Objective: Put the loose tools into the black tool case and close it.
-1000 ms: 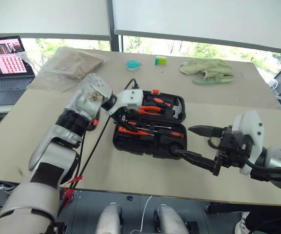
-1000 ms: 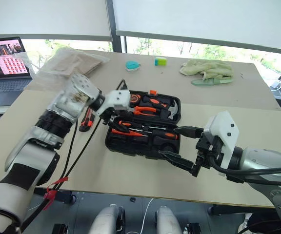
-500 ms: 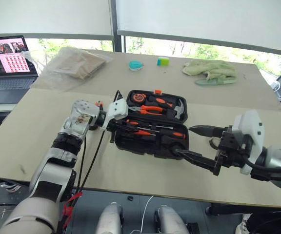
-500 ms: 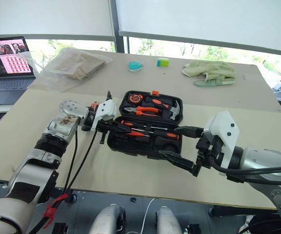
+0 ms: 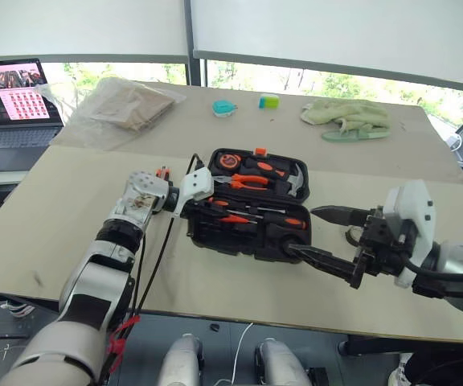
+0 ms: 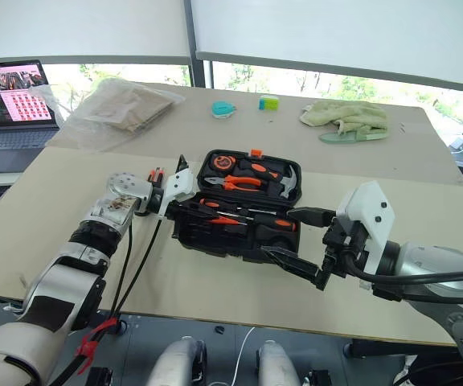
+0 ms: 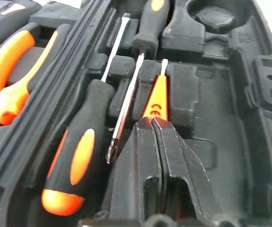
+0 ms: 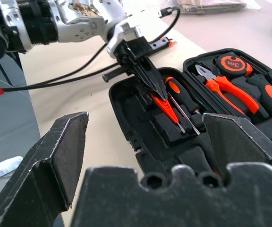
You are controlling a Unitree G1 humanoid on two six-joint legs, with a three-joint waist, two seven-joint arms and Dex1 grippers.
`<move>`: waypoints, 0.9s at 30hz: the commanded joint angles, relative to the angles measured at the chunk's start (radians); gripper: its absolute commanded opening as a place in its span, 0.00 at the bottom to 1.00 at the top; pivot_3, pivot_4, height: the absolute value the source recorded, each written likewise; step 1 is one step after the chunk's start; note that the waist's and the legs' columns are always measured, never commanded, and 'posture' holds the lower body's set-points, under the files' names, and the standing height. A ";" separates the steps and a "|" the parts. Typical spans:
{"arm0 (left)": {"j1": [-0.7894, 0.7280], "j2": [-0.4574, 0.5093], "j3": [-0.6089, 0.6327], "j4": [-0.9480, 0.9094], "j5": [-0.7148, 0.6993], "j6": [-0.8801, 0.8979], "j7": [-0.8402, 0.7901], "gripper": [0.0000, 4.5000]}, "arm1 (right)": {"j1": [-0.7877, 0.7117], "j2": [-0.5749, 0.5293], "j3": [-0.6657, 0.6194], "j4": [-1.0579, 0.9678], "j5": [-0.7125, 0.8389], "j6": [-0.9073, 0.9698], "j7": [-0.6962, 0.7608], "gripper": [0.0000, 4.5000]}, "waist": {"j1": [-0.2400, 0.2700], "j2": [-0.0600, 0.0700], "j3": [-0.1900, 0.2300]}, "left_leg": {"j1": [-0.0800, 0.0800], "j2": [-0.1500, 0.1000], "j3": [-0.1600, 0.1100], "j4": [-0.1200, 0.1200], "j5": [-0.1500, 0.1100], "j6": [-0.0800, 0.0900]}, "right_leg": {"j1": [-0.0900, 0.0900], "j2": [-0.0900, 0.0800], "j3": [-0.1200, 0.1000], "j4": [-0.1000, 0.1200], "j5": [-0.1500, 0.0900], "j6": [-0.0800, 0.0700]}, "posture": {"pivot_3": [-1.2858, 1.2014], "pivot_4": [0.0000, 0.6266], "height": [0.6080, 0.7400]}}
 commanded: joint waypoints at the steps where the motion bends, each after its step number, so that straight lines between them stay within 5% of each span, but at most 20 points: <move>1: -0.007 -0.007 -0.011 0.036 0.025 -0.029 -0.006 0.02 | -0.009 -0.017 -0.021 -0.007 0.022 -0.014 -0.011 1.00 | 0.000 0.000 0.000 | 0.000 0.000 0.000 0.000 0.000 0.000 | 0.000 0.000 0.000 0.000 0.000 0.000 | 0.52 0.24 1.00; 19: 0.017 -0.018 -0.018 0.082 0.060 -0.068 0.023 0.02 | -0.020 -0.021 -0.013 0.004 0.022 -0.022 -0.011 1.00 | -0.002 0.000 -0.001 | 0.003 0.000 0.000 0.000 0.000 0.000 | 0.004 0.000 0.000 0.000 0.000 0.000 | 0.52 0.24 1.00; 22: 0.004 0.037 0.052 -0.030 -0.021 0.057 -0.007 0.02 | -0.045 -0.022 0.012 0.018 -0.002 -0.030 0.000 1.00 | -0.003 0.000 -0.001 | 0.003 0.000 0.000 0.000 0.000 0.000 | 0.004 0.000 0.000 0.000 0.000 0.000 | 0.52 0.24 1.00; 27: 0.141 0.231 0.227 -0.498 -0.217 0.468 -0.006 0.42 | -0.112 -0.016 0.074 0.081 -0.080 -0.058 0.039 1.00 | -0.034 0.000 0.000 | 0.000 0.002 -0.002 -0.001 0.000 0.000 | -0.002 0.002 0.001 0.001 0.000 0.000 | 0.52 0.24 1.00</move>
